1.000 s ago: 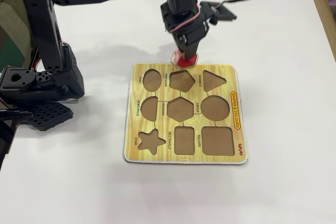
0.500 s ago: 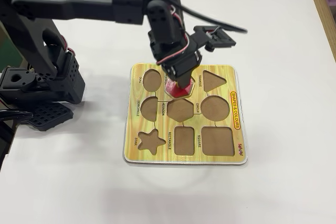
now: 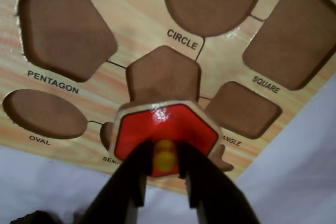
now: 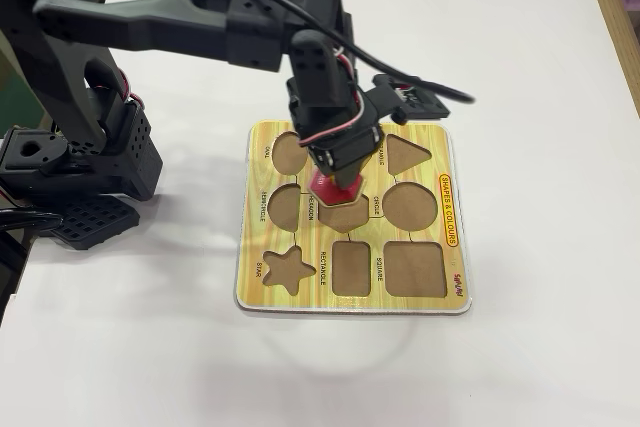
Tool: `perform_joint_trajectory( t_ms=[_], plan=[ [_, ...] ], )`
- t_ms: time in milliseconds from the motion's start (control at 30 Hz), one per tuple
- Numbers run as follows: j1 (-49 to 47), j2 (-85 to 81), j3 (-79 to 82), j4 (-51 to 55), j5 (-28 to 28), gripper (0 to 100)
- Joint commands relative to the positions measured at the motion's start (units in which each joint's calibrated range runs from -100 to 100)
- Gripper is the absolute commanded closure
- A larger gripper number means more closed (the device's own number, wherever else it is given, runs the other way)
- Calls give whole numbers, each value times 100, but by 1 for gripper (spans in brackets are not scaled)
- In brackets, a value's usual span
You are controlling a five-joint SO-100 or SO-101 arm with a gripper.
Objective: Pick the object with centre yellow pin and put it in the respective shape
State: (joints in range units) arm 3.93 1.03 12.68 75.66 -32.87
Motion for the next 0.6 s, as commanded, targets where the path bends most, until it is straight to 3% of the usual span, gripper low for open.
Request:
perform_joint_trajectory(
  t_ms=[0,567],
  plan=[
    [-61,148,-665,-56,-8,98],
    [-61,1345,-1133,-56,-8,98]
  ],
)
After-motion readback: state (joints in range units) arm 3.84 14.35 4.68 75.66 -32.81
